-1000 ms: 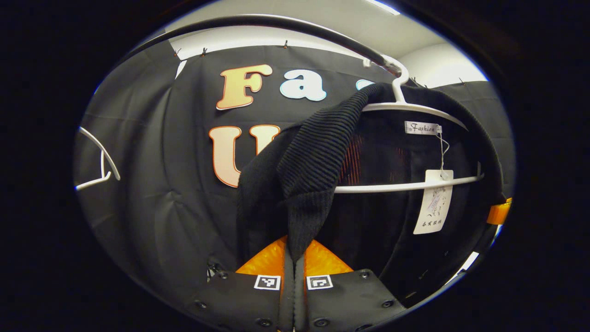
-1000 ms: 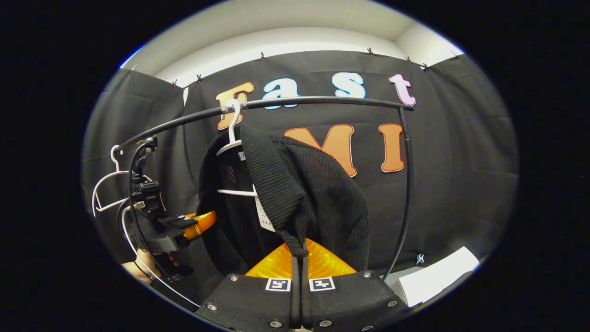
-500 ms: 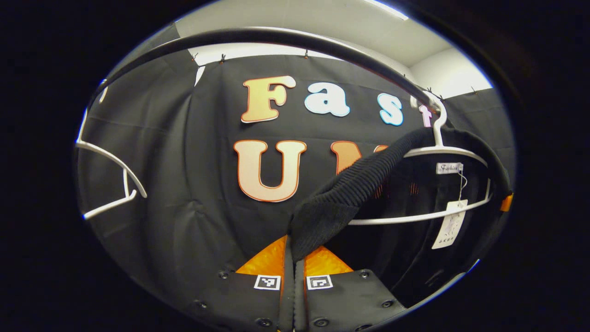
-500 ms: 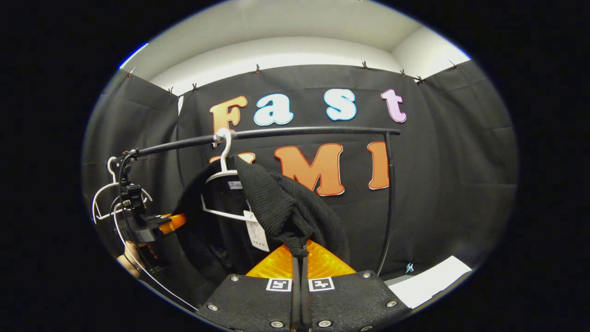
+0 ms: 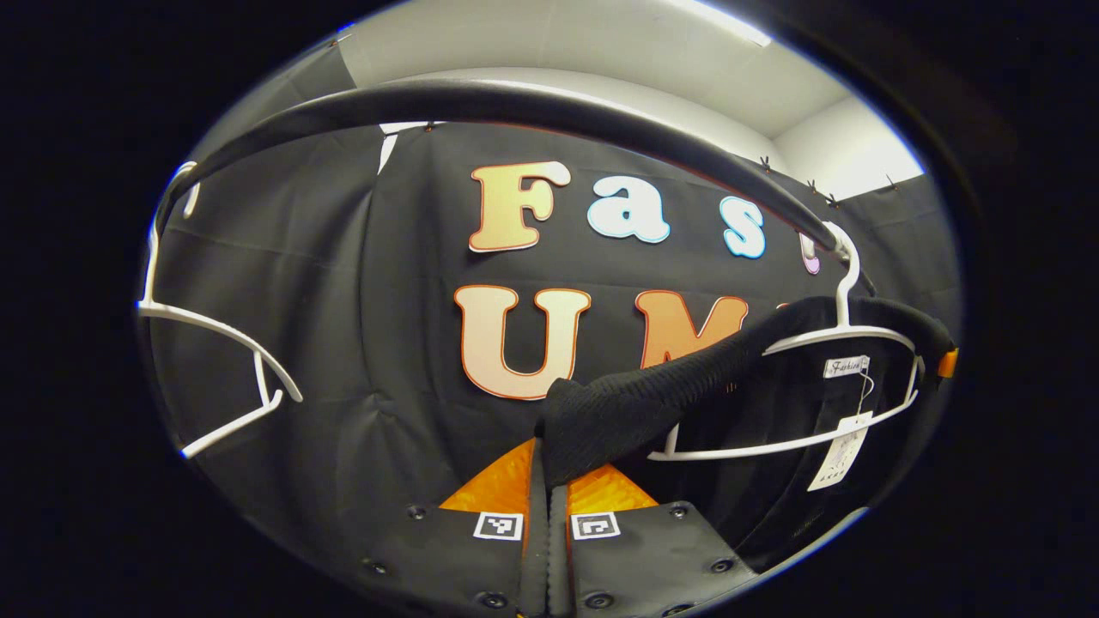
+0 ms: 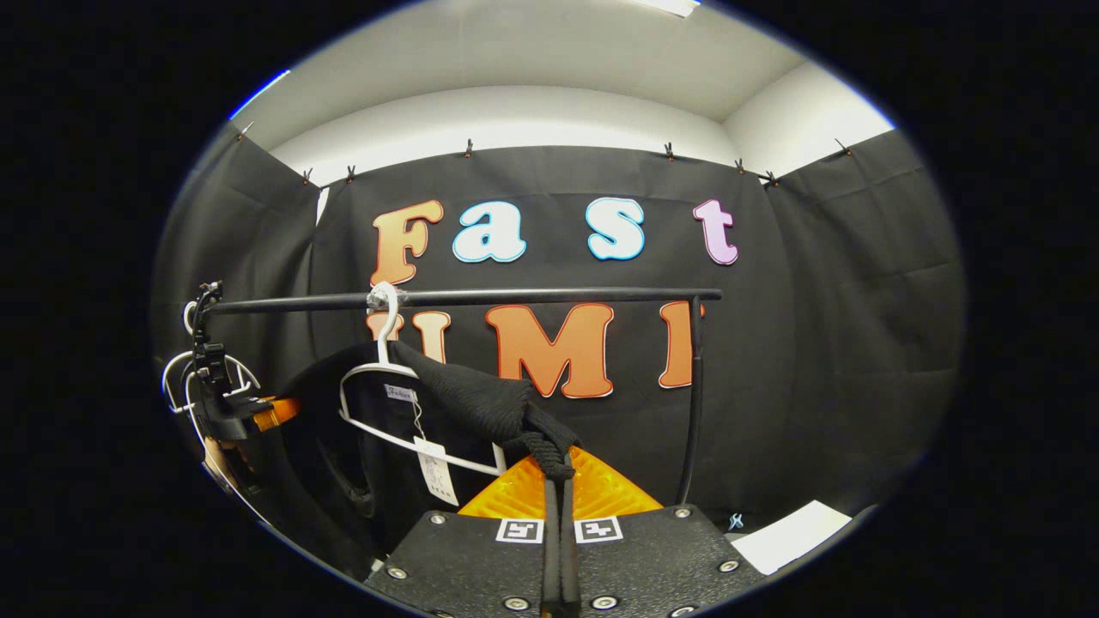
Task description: Grasp the clothes on the hanger with both hands and then place them into the laundry hamper below.
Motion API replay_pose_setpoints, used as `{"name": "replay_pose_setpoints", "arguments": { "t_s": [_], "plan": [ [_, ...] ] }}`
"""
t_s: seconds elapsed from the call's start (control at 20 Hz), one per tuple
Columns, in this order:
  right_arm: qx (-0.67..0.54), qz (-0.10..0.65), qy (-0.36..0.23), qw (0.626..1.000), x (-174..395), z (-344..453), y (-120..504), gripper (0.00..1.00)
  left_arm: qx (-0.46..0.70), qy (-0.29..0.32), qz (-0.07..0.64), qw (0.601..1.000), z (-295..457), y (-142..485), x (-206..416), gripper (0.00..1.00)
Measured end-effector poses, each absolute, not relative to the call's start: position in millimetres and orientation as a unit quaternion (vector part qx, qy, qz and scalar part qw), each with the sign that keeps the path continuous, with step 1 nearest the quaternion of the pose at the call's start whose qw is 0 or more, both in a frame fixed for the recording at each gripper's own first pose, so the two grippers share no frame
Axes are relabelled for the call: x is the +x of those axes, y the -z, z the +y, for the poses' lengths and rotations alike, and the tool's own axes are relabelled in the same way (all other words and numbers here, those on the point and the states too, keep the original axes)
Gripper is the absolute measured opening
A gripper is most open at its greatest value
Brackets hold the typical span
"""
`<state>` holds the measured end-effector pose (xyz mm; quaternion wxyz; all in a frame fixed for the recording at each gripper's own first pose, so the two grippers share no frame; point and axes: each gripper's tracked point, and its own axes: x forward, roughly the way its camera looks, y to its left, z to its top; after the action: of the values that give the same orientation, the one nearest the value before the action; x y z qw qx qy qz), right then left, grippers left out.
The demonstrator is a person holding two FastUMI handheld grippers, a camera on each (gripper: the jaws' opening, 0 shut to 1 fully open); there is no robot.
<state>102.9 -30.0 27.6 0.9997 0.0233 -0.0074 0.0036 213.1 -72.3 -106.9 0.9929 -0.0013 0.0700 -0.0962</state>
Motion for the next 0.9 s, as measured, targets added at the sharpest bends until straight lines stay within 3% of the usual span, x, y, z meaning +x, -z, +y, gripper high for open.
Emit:
{"name": "replay_pose_setpoints", "arguments": {
  "t_s": [0.3,0.35,0.4,0.5,0.55,0.6,0.75,0.8,0.85,0.9],
  "plan": [
    [0.026,-0.024,0.008,0.999,116.9,-50.6,-47.7,0.00,0.000,0.094,0.060,0.994,-68.3,92.9,229.8,0.10],
    [0.023,-0.023,0.010,0.999,120.2,-54.4,-48.4,0.07,0.004,0.094,0.056,0.994,-67.0,90.9,232.1,0.10],
    [0.022,-0.021,0.008,0.999,124.1,-56.5,-47.8,0.00,0.010,0.093,0.052,0.994,-65.2,88.2,234.5,0.07],
    [0.026,-0.017,0.003,1.000,132.0,-60.5,-45.6,0.00,0.022,0.091,0.049,0.994,-63.9,85.6,236.0,0.07],
    [0.023,-0.014,0.004,1.000,135.9,-65.4,-44.7,0.06,0.021,0.091,0.052,0.994,-64.1,86.5,235.4,0.07],
    [0.020,-0.013,0.007,1.000,139.7,-71.5,-44.8,0.00,0.017,0.093,0.053,0.994,-67.2,86.7,235.4,0.07],
    [0.020,-0.009,0.006,1.000,153.7,-83.6,-45.6,0.00,0.022,0.099,0.054,0.993,-69.1,90.2,243.2,0.07],
    [0.023,-0.005,0.000,1.000,160.7,-83.7,-43.4,0.06,0.023,0.099,0.056,0.993,-68.7,91.5,245.9,0.07],
    [0.026,-0.002,-0.006,1.000,166.9,-83.7,-39.9,0.06,0.021,0.099,0.058,0.993,-69.6,93.3,245.6,0.07],
    [0.029,0.004,-0.014,0.999,172.0,-84.4,-34.2,0.00,0.019,0.098,0.059,0.993,-68.8,93.7,246.1,0.07]
  ]
}}
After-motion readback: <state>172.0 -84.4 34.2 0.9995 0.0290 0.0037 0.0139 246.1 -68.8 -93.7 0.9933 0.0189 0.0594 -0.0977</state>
